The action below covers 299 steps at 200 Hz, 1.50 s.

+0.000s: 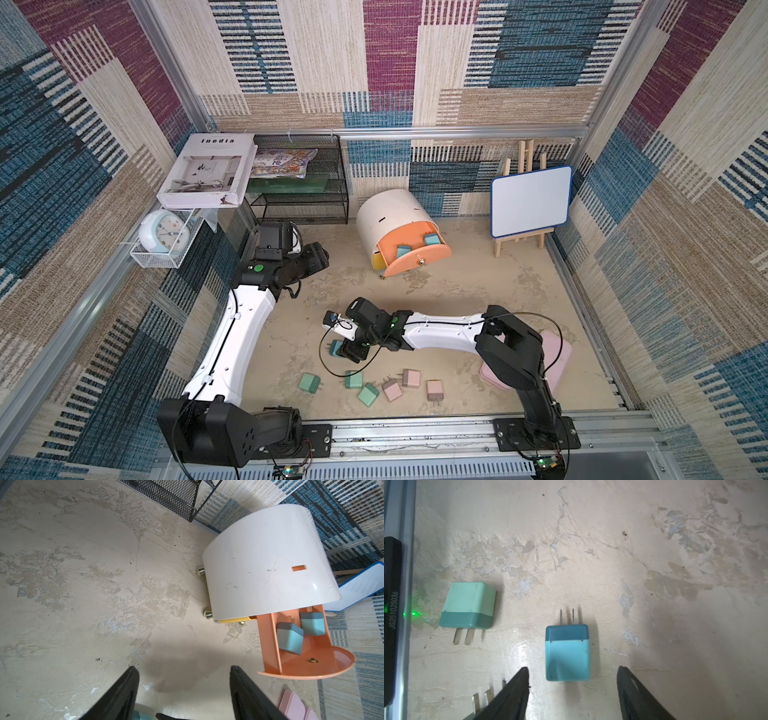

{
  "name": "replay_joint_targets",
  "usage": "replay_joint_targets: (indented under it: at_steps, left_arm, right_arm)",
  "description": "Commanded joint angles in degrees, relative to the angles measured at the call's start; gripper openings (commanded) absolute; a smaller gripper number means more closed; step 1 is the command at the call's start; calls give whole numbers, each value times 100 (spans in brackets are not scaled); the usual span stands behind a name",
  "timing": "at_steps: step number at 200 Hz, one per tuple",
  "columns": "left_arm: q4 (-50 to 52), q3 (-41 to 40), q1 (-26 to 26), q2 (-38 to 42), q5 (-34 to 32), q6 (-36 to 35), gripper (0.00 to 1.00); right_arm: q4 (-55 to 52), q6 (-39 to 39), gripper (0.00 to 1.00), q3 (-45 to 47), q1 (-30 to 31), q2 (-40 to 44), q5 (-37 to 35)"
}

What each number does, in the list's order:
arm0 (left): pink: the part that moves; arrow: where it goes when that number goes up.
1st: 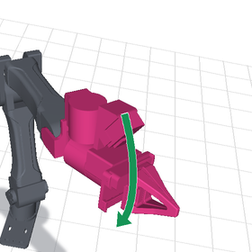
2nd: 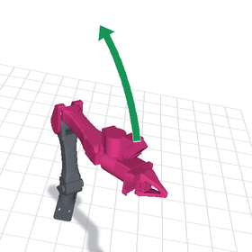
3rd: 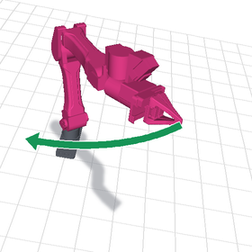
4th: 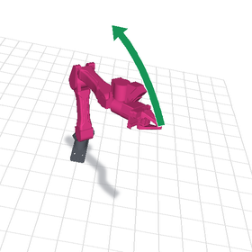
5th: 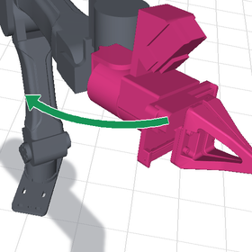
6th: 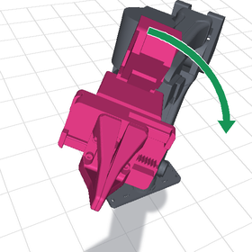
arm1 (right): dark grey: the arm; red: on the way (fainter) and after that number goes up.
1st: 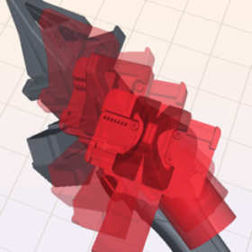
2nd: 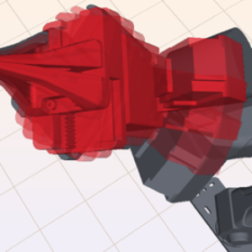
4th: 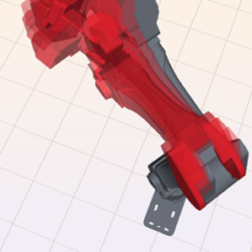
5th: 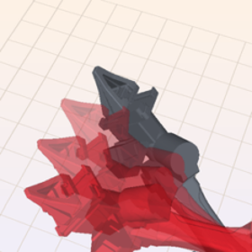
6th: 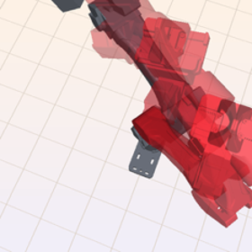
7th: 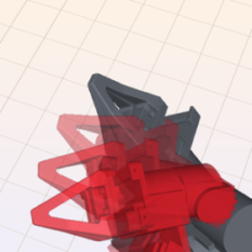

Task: Place the plugs into the drawer by color
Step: Pick up the plug from the center of the board, then place the plug in the drawer.

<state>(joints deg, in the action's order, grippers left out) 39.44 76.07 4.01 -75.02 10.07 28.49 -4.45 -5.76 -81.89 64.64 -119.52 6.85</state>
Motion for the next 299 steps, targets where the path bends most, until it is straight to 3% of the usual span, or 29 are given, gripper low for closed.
replay_joint_targets:
  at_steps: [1,56,142,178,210,240,299]
  left_arm:
    - [-74,-26,-1,56,-66,23,73]
    - [-62,-59,-4,67,-101,-6,73]
    - [-61,-50,1,106,-119,-57,73]
    - [-32,-2,1,171,-132,-75,73]
    - [20,113,-1,249,-179,-95,74]
    - [47,263,-1,243,-59,-82,73]
    - [-322,166,85,-76,703,269,72]
  right_arm:
    - [43,-76,73,-132,5,-139,96]
    - [49,-5,72,-377,4,-563,246]
    - [-198,138,41,-662,-35,-646,9]
    - [-496,400,37,-626,-31,-93,-256]
    - [-914,698,36,-504,-184,960,-689]
    - [-1478,1080,36,-641,-603,1818,-1682]
    - [-2578,1272,39,-1761,-1686,2169,-1924]
